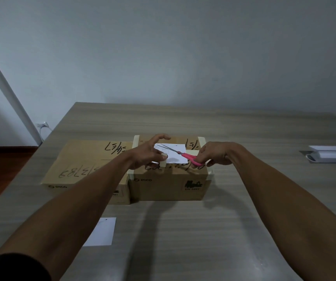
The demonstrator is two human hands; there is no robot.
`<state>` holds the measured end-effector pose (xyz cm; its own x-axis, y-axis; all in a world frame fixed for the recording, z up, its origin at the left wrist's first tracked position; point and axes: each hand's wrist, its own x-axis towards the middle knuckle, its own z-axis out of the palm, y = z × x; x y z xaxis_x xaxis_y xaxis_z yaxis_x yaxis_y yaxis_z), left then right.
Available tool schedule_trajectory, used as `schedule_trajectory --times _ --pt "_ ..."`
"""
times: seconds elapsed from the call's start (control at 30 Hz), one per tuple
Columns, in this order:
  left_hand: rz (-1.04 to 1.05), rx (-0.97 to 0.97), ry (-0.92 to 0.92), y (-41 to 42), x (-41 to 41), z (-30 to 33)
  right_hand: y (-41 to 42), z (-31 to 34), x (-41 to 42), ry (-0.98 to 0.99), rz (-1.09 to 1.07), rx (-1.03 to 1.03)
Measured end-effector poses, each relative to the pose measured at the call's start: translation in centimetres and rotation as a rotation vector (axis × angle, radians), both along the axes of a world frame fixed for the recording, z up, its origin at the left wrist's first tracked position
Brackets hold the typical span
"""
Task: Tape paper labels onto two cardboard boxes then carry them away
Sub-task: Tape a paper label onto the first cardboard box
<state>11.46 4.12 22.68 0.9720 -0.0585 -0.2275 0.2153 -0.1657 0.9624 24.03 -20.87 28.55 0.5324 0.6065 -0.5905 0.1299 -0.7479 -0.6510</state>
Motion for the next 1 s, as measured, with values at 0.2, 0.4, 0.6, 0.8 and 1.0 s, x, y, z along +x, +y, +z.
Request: schedule_trajectory --times 0.2,0.4,0.6,0.8,1.0 --pt "-0.078 0.018 0.035 -0.1 0.5 0.0 -0.3 -0.5 0.3 -0.009 0.039 -0.046" --pt "-0.083 0.061 0.047 -0.7 0.7 0.2 -0.5 -0.9 0.6 -0.044 0.016 -0.059" --pt "-0.068 0.049 0.042 -0.5 0.8 -0.1 -0.3 -0.8 0.5 -0.159 0.043 -0.071" --pt "-0.019 0.010 0.005 -1.1 0.5 -0.1 0.3 -2.9 0.6 -0.258 -0.169 -0.098" --pt "0.029 -0.022 -0.004 -1.7 -0.4 -0.5 0.8 -5.7 0.4 -0.528 -0.357 -0.247"
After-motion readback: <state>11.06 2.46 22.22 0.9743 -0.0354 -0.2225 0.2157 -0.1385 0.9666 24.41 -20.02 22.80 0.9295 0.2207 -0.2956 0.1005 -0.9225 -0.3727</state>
